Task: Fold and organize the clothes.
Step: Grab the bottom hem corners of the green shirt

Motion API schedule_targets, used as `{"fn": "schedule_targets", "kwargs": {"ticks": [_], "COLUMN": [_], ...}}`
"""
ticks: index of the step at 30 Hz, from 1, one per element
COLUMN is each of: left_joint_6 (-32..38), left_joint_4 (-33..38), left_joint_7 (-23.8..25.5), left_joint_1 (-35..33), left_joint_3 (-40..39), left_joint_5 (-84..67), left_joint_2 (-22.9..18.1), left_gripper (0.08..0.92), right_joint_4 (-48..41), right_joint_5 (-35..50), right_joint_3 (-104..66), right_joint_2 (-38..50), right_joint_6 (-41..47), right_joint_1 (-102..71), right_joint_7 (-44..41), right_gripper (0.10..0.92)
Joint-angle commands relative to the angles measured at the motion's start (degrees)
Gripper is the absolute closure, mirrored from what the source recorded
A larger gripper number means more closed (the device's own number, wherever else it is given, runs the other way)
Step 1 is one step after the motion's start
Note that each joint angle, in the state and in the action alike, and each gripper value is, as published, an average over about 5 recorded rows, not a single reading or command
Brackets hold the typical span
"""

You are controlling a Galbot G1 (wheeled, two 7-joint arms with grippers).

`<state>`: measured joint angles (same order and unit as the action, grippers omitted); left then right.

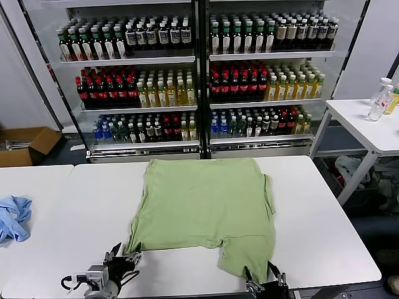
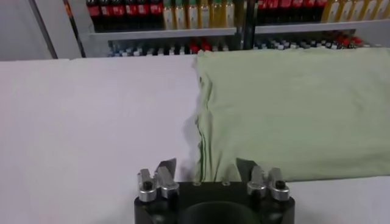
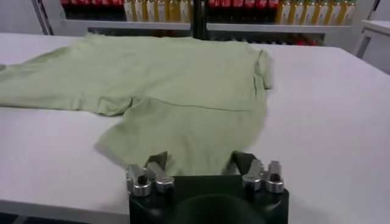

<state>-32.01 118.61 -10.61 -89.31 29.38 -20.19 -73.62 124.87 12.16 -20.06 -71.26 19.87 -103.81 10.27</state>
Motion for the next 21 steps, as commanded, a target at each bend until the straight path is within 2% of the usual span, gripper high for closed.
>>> {"fn": "schedule_targets", "kwargs": {"ticks": [1,7,11,16,21], "left_joint_6": [-1.1,-0.8,1.4,3.9,4.4], "left_joint_4": [-1.3,0.3,3.2,6.4,6.5], "left_joint_7": [-0.7,0.1,1.0,1.6,2.3], "left_joint_1": [1.0,-0.2,-0.9,-0.7,1.8], "left_joint_3": [0.0,0.6,1.6,4.1,5.1], "left_joint_5": [-2.2,-5.1,-7.3,-12.5,-15.0], "left_joint_2": [0.4,0.7,1.3,2.6,3.5], "left_gripper": [0.683,0.853,0.912,0.916,0.916], "right_joint_4": [-1.0,-0.3,1.3,3.9,4.2], "right_joint_5": [0.6,0.6,1.2,3.4,6.6], "right_joint_3": [0.7,0.0,-1.3,-3.8,-5.2], "right_joint_2": [-0.7,-0.9,-0.3,2.3,6.5], "right_joint_6": [0.2,-1.6,-3.8,-6.6,-7.0], "right_joint_1": [-0.9,-1.4,-0.4,2.5,8.7], "right_joint_7": [0.2,-0.1,-0.7,-1.0,-0.6], "right_gripper": [0.621,0.795,0.899,0.911,0.911]}}
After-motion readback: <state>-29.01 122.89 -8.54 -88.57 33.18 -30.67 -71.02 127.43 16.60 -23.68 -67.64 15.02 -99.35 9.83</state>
